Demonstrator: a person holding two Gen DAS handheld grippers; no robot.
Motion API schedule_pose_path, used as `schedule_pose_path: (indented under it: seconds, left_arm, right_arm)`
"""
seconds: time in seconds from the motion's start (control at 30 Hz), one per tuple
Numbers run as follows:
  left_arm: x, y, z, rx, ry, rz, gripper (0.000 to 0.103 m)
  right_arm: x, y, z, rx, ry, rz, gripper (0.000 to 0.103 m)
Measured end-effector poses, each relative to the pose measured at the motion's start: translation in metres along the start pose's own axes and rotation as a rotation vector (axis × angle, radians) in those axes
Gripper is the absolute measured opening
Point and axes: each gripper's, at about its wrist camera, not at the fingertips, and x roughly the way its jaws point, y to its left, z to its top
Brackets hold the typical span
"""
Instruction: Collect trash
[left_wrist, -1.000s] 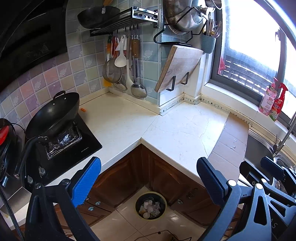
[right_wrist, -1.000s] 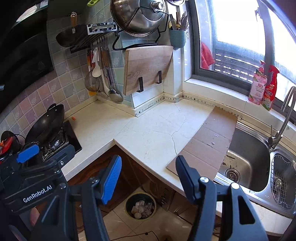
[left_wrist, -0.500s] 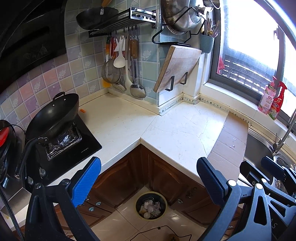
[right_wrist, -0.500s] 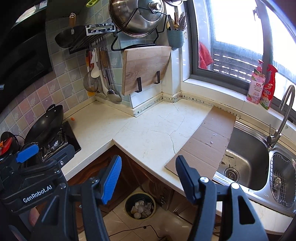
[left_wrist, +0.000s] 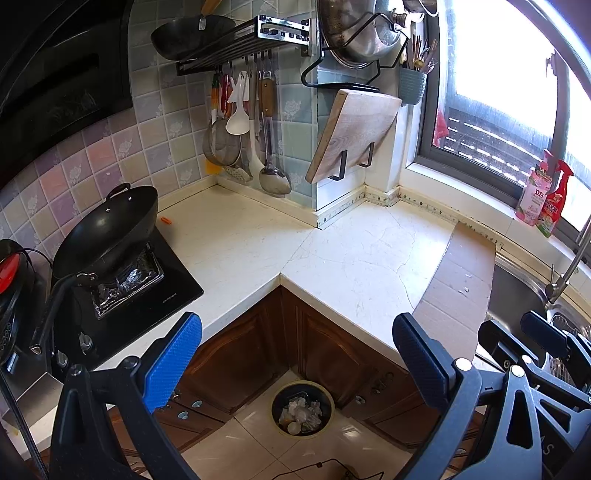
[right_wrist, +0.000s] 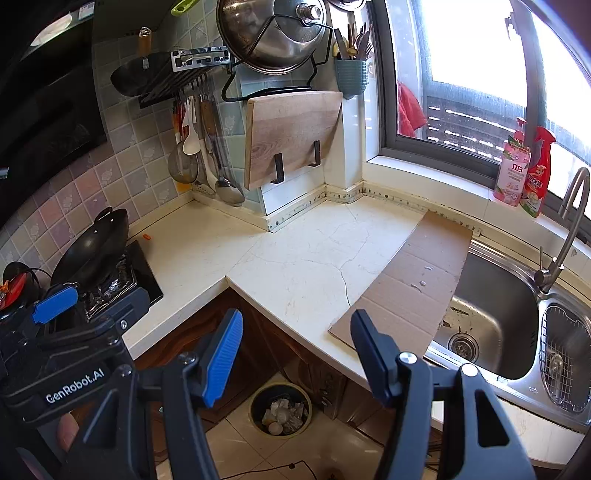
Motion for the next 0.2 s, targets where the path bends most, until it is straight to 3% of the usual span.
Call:
schedule_pose_path:
  seconds: [0.2]
  left_arm:
    - [0.0000,-0.0006,-0.0001,0.002,0.006,0.000,0.102]
  right_arm:
    - [-0.0006,0.0004,-0.0008,0.003,0.004,0.000,0.061]
